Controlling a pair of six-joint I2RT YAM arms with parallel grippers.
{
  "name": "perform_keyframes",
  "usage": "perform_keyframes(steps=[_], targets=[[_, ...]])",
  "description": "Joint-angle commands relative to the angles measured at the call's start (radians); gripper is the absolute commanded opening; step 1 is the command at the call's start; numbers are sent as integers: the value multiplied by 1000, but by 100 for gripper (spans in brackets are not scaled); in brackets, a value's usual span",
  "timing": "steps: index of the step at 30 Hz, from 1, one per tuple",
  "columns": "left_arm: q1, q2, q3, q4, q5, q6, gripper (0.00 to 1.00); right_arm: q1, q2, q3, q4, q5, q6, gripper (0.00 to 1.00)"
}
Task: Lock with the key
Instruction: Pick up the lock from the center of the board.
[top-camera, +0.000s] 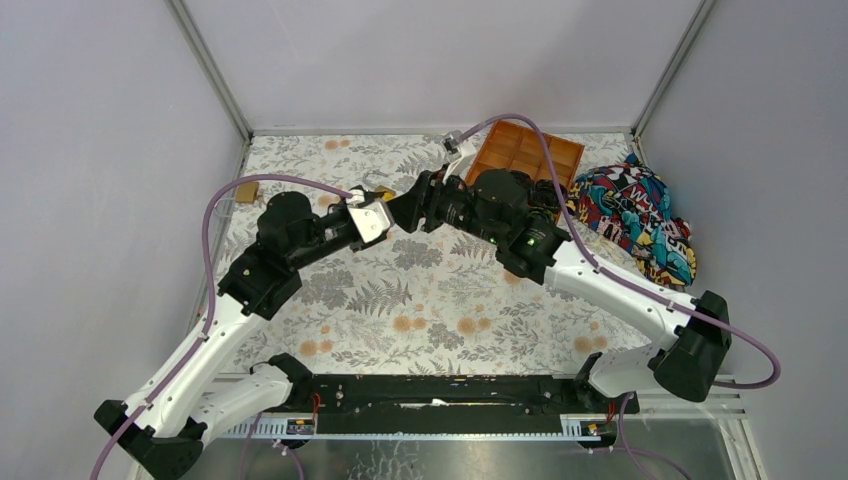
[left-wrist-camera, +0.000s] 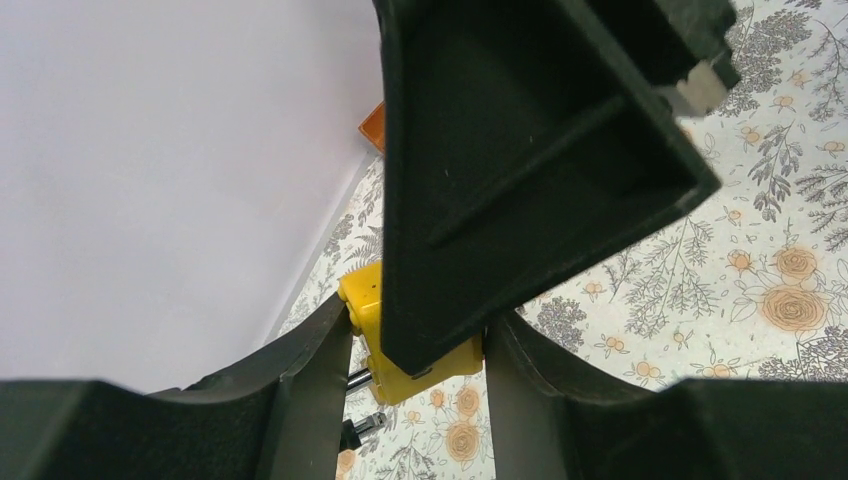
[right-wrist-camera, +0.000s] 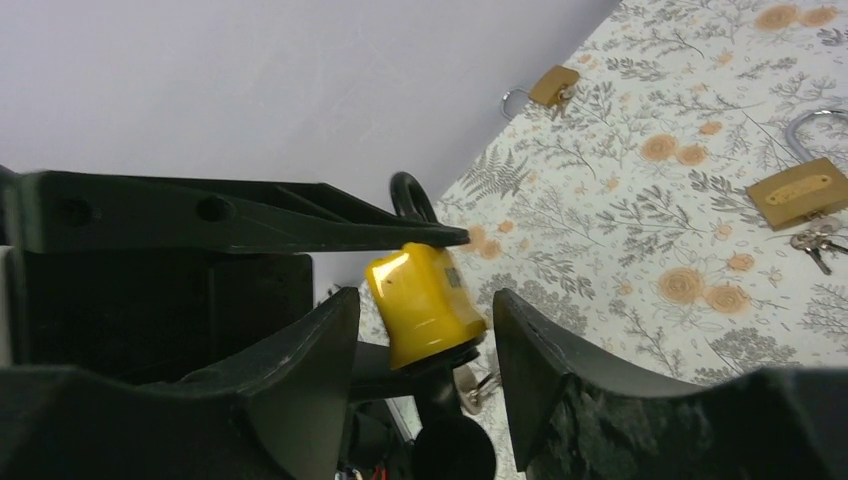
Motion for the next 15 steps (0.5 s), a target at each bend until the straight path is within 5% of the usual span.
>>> perform_keyframes(steps=[1, 4, 11, 15], targets=[[-3, -17, 6, 142, 0, -12, 0, 11, 23, 44, -16, -2, -56, 58], [-3, -17, 3, 141, 18, -16, 0, 11, 30, 45, -17, -4, -64, 50], [-3, -36, -11, 142, 60, -36, 0, 11, 33, 52, -15, -31, -73, 0], [-3, -52, -9, 100, 115, -17, 0, 10, 13, 52, -36, -42, -98, 0]])
